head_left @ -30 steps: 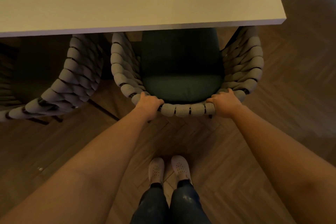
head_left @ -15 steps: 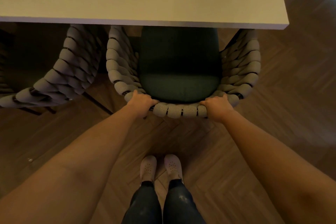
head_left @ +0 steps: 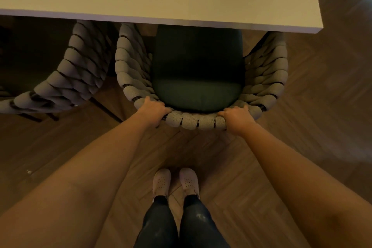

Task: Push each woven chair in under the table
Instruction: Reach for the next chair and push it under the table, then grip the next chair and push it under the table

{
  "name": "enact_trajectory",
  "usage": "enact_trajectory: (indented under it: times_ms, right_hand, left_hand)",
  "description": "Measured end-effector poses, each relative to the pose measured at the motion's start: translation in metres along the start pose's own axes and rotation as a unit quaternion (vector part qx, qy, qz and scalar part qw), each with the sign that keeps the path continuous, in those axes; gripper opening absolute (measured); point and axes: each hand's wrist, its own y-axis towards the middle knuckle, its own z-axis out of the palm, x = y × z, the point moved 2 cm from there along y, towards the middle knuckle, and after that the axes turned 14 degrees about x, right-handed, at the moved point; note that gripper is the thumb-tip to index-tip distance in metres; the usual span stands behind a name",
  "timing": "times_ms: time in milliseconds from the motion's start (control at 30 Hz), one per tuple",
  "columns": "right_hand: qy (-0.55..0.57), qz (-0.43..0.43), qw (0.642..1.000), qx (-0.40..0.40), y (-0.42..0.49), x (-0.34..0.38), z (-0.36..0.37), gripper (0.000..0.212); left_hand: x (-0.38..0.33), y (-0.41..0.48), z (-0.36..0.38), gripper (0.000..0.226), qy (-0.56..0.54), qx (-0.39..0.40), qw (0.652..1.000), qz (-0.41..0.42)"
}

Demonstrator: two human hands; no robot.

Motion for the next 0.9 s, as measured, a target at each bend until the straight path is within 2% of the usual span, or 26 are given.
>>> enact_trajectory:
  times_ms: [133,233,367,500,567,733,900]
  right_hand:
    - [-0.008,0.009,1.0,0.008,0.0,0.002,0.0,0.042]
    - [-0.003,0.03,0.997,0.065,0.0,0.004,-0.008,0.046]
    - [0.074,0.037,0.983,0.164,0.004,0.021,-0.024,0.077]
    - [0.145,0.019,0.975,0.17,0.002,0.102,-0.078,0.107]
    - [0.177,-0.007,0.974,0.14,0.007,0.158,-0.106,0.111]
    - [0.192,-0.052,0.979,-0.048,0.019,0.303,-0.164,0.092]
    - [0.183,-0.082,0.972,-0.12,0.027,0.45,-0.195,0.083]
  left_hand:
    - [-0.004,-0.007,-0.001,0.057,-0.029,-0.01,0.999,-0.012]
    - [-0.006,-0.024,0.007,0.077,-0.076,-0.059,0.995,-0.008]
    - [0.006,-0.057,0.033,0.089,-0.13,-0.116,0.985,-0.01]
    - [0.059,-0.101,0.07,0.091,-0.168,-0.109,0.977,-0.069]
    - [0.098,-0.123,0.09,0.091,-0.185,-0.115,0.971,-0.101]
    - [0.206,-0.18,0.151,0.092,-0.214,-0.116,0.955,-0.166]
    - [0.305,-0.249,0.226,0.092,-0.233,-0.115,0.944,-0.205]
